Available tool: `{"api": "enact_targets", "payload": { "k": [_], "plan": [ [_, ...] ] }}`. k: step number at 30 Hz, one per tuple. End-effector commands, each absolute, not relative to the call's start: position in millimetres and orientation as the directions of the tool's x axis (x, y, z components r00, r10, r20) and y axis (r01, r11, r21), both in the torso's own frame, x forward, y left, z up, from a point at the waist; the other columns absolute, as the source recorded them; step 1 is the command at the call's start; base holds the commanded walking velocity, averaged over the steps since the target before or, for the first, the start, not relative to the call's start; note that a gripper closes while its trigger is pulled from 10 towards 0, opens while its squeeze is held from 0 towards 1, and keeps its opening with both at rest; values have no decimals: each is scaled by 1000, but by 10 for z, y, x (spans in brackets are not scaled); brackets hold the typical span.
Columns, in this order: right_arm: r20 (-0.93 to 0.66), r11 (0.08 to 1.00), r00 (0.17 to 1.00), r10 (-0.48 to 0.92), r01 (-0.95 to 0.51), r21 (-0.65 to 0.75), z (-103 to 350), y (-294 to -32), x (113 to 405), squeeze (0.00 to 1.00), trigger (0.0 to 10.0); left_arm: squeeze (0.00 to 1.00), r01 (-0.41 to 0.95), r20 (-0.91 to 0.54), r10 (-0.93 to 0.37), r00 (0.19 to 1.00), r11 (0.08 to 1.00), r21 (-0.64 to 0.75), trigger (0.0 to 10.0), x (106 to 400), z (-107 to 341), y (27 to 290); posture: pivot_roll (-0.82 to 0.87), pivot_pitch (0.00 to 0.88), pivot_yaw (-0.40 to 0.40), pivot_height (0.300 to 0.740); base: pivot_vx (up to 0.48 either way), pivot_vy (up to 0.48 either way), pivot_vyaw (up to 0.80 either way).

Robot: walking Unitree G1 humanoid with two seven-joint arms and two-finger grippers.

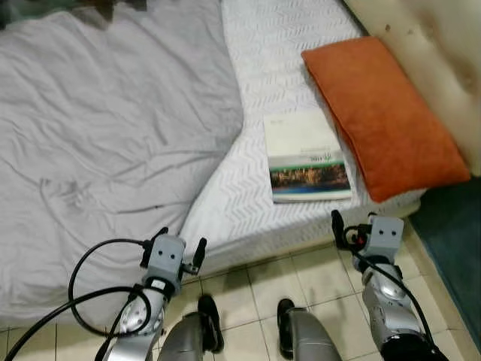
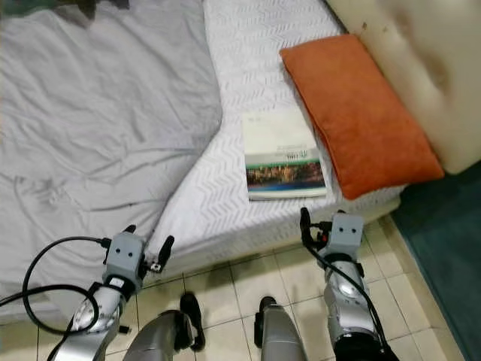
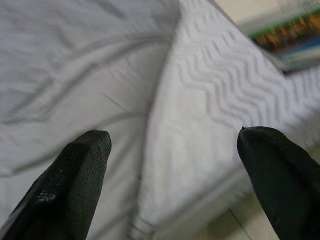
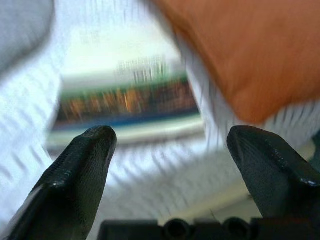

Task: Clean up the room

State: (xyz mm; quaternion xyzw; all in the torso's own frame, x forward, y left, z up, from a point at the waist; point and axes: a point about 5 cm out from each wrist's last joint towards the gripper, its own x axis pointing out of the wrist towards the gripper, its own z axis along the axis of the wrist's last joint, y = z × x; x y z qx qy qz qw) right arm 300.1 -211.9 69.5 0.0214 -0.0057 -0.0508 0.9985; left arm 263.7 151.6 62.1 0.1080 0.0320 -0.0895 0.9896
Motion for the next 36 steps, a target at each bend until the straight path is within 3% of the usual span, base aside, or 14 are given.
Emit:
{"api": "enact_targets", "payload": {
  "k": [1,8,10,11,16,22,33,36],
  "plan": [
    [-11,992,994,-107,107,73,624,-2047,2845,1000,10000,0,144,-135,-118,984,969,202,10000,2586,479,1616,-111,81,27,740,0,0,0],
    [19,994,997,-73,71,89,653,-1973,2542,1000,10000,0,105,-71,-92,993,975,196,10000,2555,610,1675,-119,0,44,740,0,0,0],
    [0,995,998,-65,65,80,615,-2001,2399,953,10000,0,90,-34,-85,996,978,190,10000,2617,716,1665,-119,0,56,740,0,0,0],
    [-20,994,997,-75,76,83,581,-2024,2373,0,10000,0,81,-18,-79,997,981,176,10000,2674,762,1647,-122,0,55,740,0,0,0],
    [-48,990,995,-93,97,102,613,-2051,2559,0,10000,0,72,-5,-72,997,989,126,10000,2922,816,1554,-153,0,70,740,0,0,0],
    [-23,996,998,-61,62,57,739,-2041,2645,0,10000,0,92,-26,-90,996,992,85,10000,3005,811,1524,-172,0,84,740,0,-401,0],
    [-73,999,997,6,-2,43,671,-1919,2453,0,10000,0,134,-69,-133,989,991,10,10000,2941,616,1518,-205,47,77,740,0,-467,0],
    [-67,999,997,32,-33,-13,707,-1923,2380,0,10000,0,137,-66,-137,988,991,-8,10000,2836,565,1536,-217,56,39,740,0,-461,0]
  ]
}}
